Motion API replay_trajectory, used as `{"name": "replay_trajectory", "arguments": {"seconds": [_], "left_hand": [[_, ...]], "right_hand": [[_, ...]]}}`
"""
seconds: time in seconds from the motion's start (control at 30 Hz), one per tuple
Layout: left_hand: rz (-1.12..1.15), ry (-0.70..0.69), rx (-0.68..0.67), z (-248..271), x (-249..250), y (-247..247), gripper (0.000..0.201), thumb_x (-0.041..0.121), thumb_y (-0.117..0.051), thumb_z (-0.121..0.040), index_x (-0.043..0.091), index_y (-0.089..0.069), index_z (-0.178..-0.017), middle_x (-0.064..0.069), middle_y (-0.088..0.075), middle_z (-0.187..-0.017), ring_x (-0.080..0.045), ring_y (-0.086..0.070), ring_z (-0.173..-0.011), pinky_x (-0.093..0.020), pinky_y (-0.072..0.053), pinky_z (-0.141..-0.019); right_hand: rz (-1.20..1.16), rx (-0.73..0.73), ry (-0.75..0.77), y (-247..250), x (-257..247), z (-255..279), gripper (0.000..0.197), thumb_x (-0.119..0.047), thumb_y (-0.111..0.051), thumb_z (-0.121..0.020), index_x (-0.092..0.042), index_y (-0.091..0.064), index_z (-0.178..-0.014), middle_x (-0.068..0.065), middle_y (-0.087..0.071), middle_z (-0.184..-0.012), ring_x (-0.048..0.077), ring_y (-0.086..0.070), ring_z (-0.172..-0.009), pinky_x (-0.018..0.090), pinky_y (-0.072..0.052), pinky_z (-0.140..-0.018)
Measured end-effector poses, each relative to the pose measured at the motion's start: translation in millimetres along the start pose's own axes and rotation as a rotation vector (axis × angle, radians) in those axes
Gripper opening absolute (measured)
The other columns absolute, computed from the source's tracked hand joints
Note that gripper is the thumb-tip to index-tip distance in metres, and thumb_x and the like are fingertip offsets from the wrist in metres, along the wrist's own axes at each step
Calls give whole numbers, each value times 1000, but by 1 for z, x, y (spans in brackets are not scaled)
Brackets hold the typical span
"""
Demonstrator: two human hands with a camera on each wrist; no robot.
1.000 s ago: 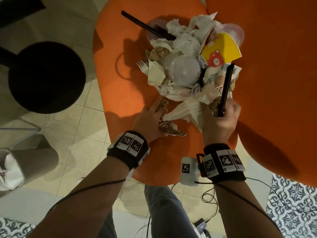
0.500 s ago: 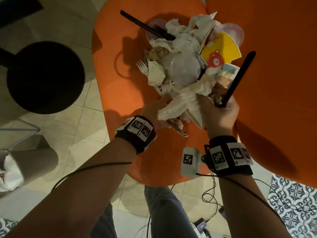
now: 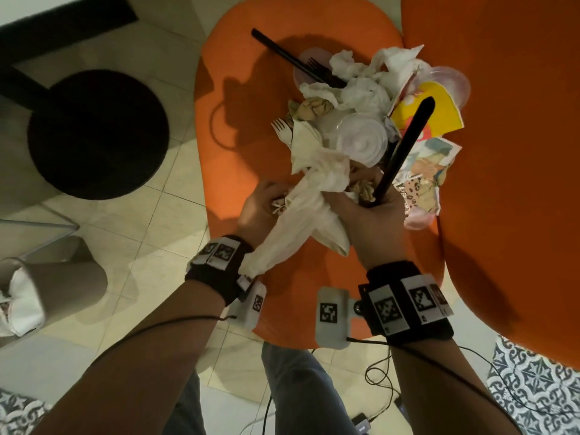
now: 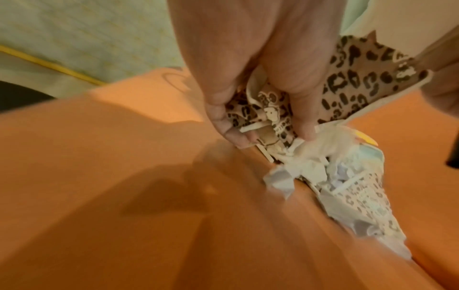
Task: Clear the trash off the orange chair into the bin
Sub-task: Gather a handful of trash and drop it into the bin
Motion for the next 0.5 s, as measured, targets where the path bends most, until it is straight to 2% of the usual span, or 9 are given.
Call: {"name": "replay_trajectory", "arguments": {"seconds": [0.07, 0.1, 0.13, 0.2, 0.27, 0.33, 0.4, 0.47, 0.5], "left_hand": [[-21, 36, 34, 4, 6, 9, 8, 38, -46, -78, 41, -52, -82, 7, -54, -105, -31, -50, -117, -49, -34, -109], [8, 83, 51, 4, 5, 15, 21, 50, -43, -67, 43, -56, -82, 0, -55, -113, -36, -48, -123, -51, -35, -108], [62, 83, 68, 10, -5, 26, 30, 54, -41, -61, 44, -59, -83, -5, -53, -119, -38, -45, -126, -53, -35, -107], [173, 126, 123, 21, -17, 50, 33, 54, -41, -58, 46, -63, -81, -7, -50, -119, -40, -44, -126, -54, -35, -106], [230, 124, 177, 38, -19, 75, 31, 53, -43, -56, 53, -65, -78, -1, -52, -111, -39, -46, -123, -54, -35, -107], [272, 127, 245, 58, -29, 107, 35, 52, -43, -54, 43, -62, -83, 7, -51, -103, -33, -46, -118, -54, -34, -107], [317, 139, 310, 80, -41, 145, 36, 52, -43, -54, 41, -59, -84, 10, -51, -102, -33, -46, -117, -53, -34, -108], [319, 140, 387, 105, -55, 187, 33, 51, -42, -56, 47, -64, -80, 4, -53, -106, -37, -46, -121, -53, -35, -107], [320, 144, 436, 117, -64, 210, 30, 48, -43, -59, 53, -64, -79, 3, -54, -109, -34, -48, -122, -50, -36, -108]], "right_hand": [[3, -70, 16, -15, -1, 3, 24, 5, -77, -69, -15, -64, -74, -10, -71, -82, 7, -69, -87, 23, -55, -72], [-17, -107, 16, -24, -2, 4, 26, 8, -75, -70, -14, -62, -72, -13, -71, -82, 4, -68, -86, 19, -53, -69], [-31, -148, 11, -37, -2, 6, 27, 9, -74, -71, -15, -61, -70, -15, -72, -82, 2, -68, -87, 17, -53, -69], [-1, -212, 13, -66, -2, 10, 28, 8, -74, -72, -17, -61, -69, -17, -72, -83, 0, -68, -88, 15, -51, -72], [39, -286, 33, -101, -5, 17, 28, 6, -75, -73, -19, -63, -69, -15, -72, -83, 0, -68, -85, 15, -51, -71], [49, -362, 11, -139, -6, 29, 30, 4, -74, -75, -23, -65, -67, -16, -72, -78, 0, -67, -80, 15, -50, -70], [78, -439, -32, -182, -3, 46, 25, 0, -76, -74, -21, -65, -67, -14, -71, -78, 3, -67, -81, 19, -51, -71], [119, -531, -75, -229, 5, 67, 24, -1, -78, -73, -19, -63, -68, -12, -72, -86, 5, -68, -87, 19, -52, -73], [139, -584, -100, -255, 10, 80, 25, 0, -78, -72, -19, -62, -69, -10, -72, -91, 5, -67, -90, 17, -51, -73]]}}
Point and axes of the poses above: each hand's wrist, its own z-axis away from the middle knuckle, its own y-axis out of the back of the hand, x = y × z, the point moved 1 cm from there along -z, towards the middle knuckle
